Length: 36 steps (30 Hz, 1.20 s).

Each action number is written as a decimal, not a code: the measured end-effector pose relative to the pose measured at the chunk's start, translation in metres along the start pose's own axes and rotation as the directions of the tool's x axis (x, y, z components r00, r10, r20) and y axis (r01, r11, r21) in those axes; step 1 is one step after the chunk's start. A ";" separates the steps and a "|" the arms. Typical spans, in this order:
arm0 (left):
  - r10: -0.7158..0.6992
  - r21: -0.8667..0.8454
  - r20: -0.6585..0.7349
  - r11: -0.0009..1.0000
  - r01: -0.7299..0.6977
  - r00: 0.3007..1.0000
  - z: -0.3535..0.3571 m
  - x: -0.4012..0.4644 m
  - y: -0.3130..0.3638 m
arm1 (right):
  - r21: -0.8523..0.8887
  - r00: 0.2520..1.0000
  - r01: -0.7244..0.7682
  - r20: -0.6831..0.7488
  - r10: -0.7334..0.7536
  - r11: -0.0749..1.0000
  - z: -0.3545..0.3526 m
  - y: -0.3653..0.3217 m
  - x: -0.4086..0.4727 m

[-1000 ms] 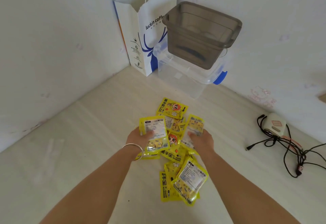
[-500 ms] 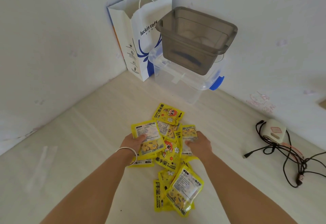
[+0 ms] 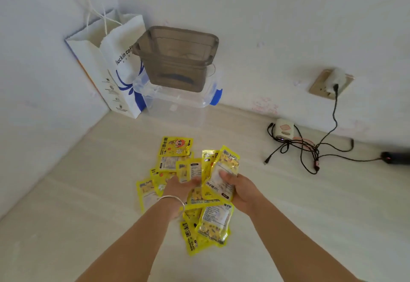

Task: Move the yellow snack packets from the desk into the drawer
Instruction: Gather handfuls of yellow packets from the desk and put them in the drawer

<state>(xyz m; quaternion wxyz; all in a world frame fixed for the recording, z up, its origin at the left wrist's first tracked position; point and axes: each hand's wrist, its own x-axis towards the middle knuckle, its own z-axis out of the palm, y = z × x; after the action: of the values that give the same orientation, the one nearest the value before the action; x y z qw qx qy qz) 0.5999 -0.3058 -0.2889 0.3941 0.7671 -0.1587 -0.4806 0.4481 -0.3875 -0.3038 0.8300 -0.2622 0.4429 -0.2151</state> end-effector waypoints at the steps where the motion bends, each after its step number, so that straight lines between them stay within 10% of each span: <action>1: 0.014 0.029 0.032 0.999 -0.015 0.999 0.008 -0.005 0.001 | 0.024 0.998 0.040 -0.054 -0.038 0.999 -0.008 0.006 -0.010; 19: 0.106 0.227 0.717 0.899 -0.374 0.689 0.293 -0.182 -0.029 | 0.276 0.680 0.583 -0.681 -0.272 0.765 -0.251 0.068 -0.278; 36: -0.251 0.495 0.802 0.787 -0.369 0.542 0.575 -0.333 -0.166 | 0.403 0.443 0.591 -0.886 0.137 0.699 -0.485 0.150 -0.452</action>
<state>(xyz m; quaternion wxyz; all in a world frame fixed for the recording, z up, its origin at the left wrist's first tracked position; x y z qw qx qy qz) -0.0813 -0.2528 -0.3410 0.0144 0.5187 -0.5012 -0.6925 -0.1778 -0.1240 -0.3443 0.4768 0.1399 0.6457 -0.5798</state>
